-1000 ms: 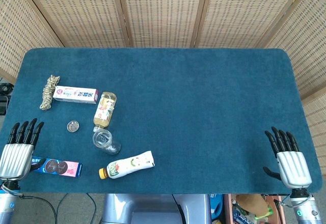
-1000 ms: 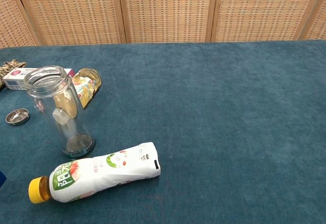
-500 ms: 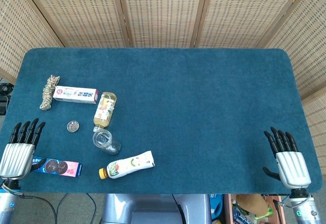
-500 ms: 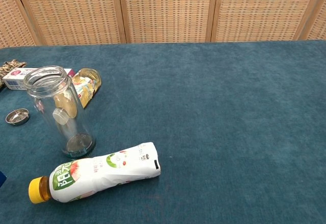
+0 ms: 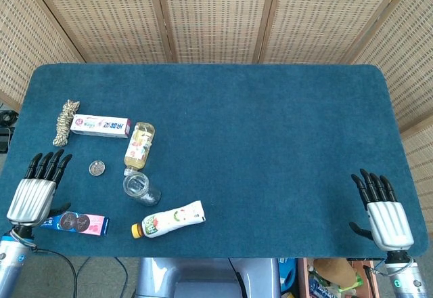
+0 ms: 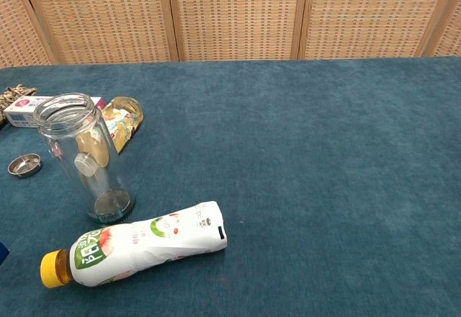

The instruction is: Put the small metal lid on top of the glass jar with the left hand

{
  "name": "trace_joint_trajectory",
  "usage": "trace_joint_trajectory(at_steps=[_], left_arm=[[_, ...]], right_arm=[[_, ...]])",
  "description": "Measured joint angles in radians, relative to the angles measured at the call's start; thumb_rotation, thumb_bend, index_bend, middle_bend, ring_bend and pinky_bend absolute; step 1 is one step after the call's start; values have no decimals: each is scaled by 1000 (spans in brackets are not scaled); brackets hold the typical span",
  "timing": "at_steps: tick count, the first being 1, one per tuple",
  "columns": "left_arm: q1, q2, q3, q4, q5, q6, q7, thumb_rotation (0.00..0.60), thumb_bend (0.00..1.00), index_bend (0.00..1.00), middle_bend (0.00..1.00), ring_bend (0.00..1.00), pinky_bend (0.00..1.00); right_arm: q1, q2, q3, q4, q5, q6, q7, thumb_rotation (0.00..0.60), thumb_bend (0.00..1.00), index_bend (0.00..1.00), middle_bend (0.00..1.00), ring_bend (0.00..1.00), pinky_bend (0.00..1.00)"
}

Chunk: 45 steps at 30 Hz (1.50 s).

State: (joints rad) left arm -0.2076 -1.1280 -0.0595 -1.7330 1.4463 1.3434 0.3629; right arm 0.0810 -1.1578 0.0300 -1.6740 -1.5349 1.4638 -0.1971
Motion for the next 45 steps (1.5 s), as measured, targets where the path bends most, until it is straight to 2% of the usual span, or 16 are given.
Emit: trace_joint_trajectory(at_steps=[4,12,17,22,30,45], left_arm=[[-62,22,-28,20,-29,-93,-38,600,128,9,0,0,0],[-165,19,-67,93,-106,-245,-65,600,161,252,0,0,0],[-231,-22,-78,164,-164,-341,-54,600,209,334,0,0,0],[-287,-77,-77,233,-219,-412,-19,600,257,372,0,0,0],[-329,-133,-67,308,-268,-459,15,600,357,418,0,0,0],[-349,-184,-30,427,-305,-496,15,600,370,454,0,0,0]], right_arm=[[0,-3,1,0,4,-2,-7,600,24,0,0,0,28],[2,-7,1,3,8,-7,-15,600,24,0,0,0,29],[3,-8,4,4,15,-9,-18,600,24,0,0,0,29],[3,-7,6,7,19,-10,-14,600,24,0,0,0,29],[3,-6,6,8,20,-9,-11,600,24,0,0,0,28],[4,-10,7,9,25,-13,-21,600,24,0,0,0,28]])
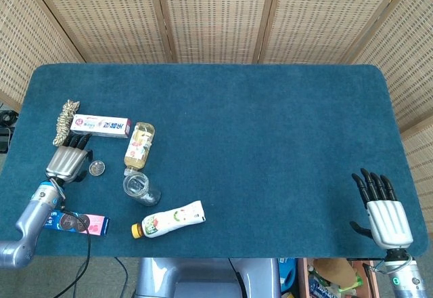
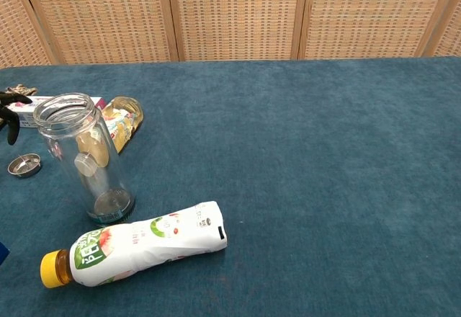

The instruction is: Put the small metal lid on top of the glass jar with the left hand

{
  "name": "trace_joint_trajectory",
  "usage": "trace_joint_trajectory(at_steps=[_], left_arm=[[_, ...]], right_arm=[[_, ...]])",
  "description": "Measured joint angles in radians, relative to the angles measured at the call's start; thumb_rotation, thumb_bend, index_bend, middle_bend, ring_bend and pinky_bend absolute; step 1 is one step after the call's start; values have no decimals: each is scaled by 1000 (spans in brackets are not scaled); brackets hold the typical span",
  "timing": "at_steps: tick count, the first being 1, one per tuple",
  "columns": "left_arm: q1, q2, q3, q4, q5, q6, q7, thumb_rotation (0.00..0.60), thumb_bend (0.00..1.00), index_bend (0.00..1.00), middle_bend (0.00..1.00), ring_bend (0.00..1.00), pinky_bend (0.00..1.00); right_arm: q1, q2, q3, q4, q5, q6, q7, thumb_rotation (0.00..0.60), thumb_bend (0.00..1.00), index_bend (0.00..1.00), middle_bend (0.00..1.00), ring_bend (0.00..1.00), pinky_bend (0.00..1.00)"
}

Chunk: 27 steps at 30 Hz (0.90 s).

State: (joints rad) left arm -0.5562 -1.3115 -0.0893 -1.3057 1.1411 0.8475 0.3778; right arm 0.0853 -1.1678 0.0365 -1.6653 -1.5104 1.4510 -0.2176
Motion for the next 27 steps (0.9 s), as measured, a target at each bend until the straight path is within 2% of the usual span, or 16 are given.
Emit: trace_joint_trajectory(at_steps=[27], left_arm=[[-31,-107,18,128,16,-9,-37,600,372,455,0,0,0]], right_arm=[[2,0,2,4,7,-5,4,600,24,0,0,0,29]])
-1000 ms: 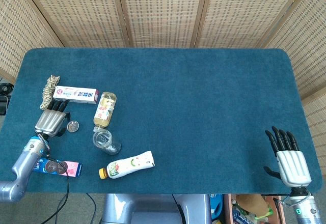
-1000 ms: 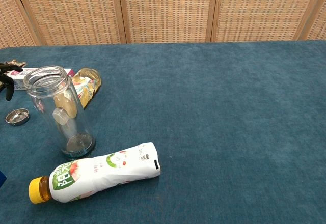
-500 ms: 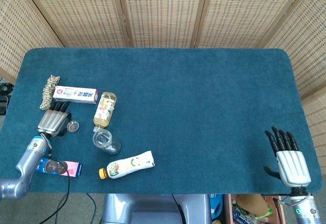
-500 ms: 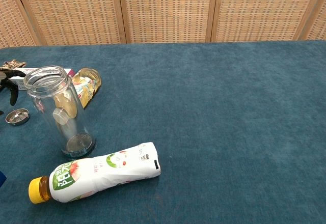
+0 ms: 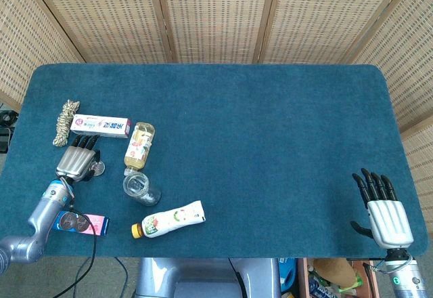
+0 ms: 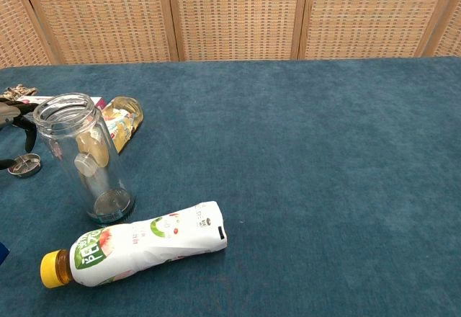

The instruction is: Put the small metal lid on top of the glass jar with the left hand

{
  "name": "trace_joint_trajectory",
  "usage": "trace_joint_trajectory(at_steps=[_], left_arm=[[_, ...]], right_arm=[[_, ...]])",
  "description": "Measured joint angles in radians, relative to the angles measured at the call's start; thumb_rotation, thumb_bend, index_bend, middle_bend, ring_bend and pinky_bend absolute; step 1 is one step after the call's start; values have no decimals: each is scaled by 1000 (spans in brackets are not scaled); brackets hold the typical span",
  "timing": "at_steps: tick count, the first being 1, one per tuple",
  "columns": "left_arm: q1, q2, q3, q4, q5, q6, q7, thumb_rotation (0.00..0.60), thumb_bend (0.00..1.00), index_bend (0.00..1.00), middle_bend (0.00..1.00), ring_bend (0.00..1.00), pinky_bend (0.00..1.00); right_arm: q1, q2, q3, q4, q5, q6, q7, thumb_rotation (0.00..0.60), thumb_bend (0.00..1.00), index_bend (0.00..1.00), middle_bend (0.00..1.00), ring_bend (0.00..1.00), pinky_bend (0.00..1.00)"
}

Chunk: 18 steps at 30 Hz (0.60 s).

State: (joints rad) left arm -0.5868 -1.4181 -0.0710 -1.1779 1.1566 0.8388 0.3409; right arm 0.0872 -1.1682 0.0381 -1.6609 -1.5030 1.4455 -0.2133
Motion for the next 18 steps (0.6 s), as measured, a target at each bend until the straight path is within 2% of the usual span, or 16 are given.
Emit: trace_joint_trajectory(at_steps=[18], left_arm=[[-1,-42,7,61,30,11,-45,600,378,489,0,0,0]], right_arm=[[-1,2,1,1,3,2,4,600,24,0,0,0,29]])
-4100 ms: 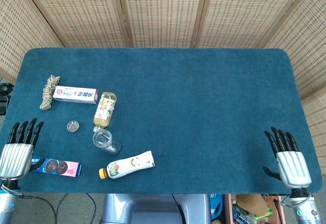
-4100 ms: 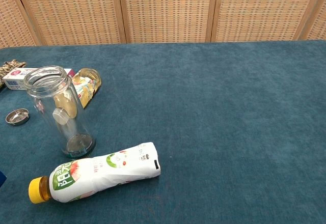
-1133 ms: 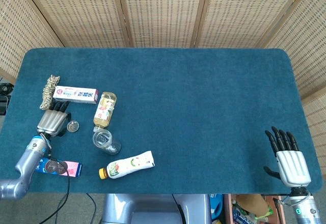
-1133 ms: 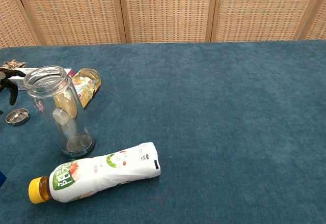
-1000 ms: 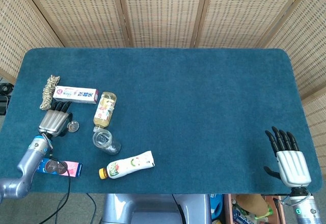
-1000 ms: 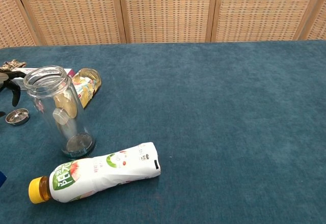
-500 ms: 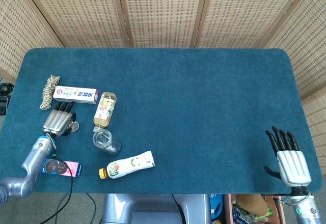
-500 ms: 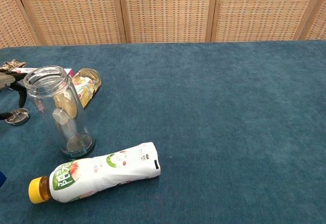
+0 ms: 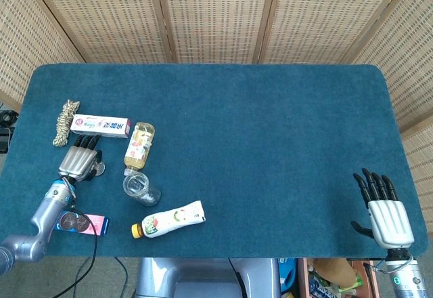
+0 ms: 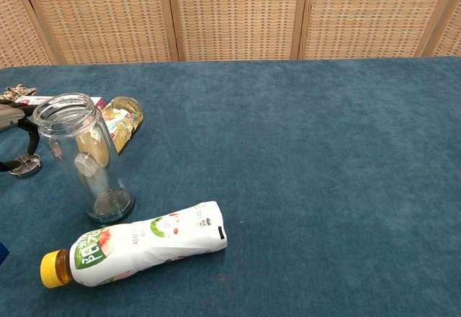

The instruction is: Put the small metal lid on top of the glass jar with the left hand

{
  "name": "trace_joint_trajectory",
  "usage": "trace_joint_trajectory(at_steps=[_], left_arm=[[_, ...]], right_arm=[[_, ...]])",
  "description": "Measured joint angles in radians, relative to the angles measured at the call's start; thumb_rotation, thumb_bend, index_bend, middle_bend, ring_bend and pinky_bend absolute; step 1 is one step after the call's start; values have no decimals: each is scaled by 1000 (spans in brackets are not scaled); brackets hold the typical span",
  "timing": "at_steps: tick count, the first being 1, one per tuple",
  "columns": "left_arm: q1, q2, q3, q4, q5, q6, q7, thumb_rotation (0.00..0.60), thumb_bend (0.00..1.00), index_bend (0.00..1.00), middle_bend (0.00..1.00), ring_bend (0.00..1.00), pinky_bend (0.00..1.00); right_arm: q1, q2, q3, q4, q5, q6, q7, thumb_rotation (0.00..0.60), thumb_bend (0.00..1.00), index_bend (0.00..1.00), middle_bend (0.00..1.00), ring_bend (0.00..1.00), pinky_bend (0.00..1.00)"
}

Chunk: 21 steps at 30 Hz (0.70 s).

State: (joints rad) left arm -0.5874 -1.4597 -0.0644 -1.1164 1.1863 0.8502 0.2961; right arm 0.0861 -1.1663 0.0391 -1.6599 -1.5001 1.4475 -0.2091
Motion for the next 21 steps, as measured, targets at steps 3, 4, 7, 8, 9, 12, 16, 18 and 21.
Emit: trace_joint_trajectory(at_steps=[3,4,7,8,9,12,16,18,21], left_arm=[[1,-7,2,8,8,5,-6,600,379,502,0,0,0],[1,-10,2,10,10,6,-9,600,379,505,0,0,0],[2,-17,3,19,16,11,-13,600,380,517,0,0,0],[2,-19,3,21,17,12,-15,600,380,520,0,0,0],[2,-20,4,23,18,12,-16,600,381,522,0,0,0],[2,-24,4,31,20,11,-17,600,384,528,0,0,0],[2,-29,5,40,22,10,-18,600,403,541,0,0,0],[3,-32,5,45,22,10,-21,600,412,546,0,0,0],[3,-33,5,51,22,9,-21,600,414,556,0,0,0]], right_arm=[[0,0,-1,0,-1,0,0,600,24,0,0,0,29],[0,0,-1,0,-2,0,-1,600,24,0,0,0,29],[0,0,-1,0,-1,1,-1,600,24,0,0,0,28],[0,0,0,0,-1,1,0,600,24,0,0,0,29],[0,1,0,0,-1,1,0,600,24,0,0,0,29],[-1,1,0,0,-1,2,1,600,24,0,0,0,29],[0,1,-1,0,-1,1,1,600,24,0,0,0,29],[0,1,-1,-1,-1,0,-1,600,24,0,0,0,28],[0,1,-1,-2,1,0,-3,600,24,0,0,0,29]])
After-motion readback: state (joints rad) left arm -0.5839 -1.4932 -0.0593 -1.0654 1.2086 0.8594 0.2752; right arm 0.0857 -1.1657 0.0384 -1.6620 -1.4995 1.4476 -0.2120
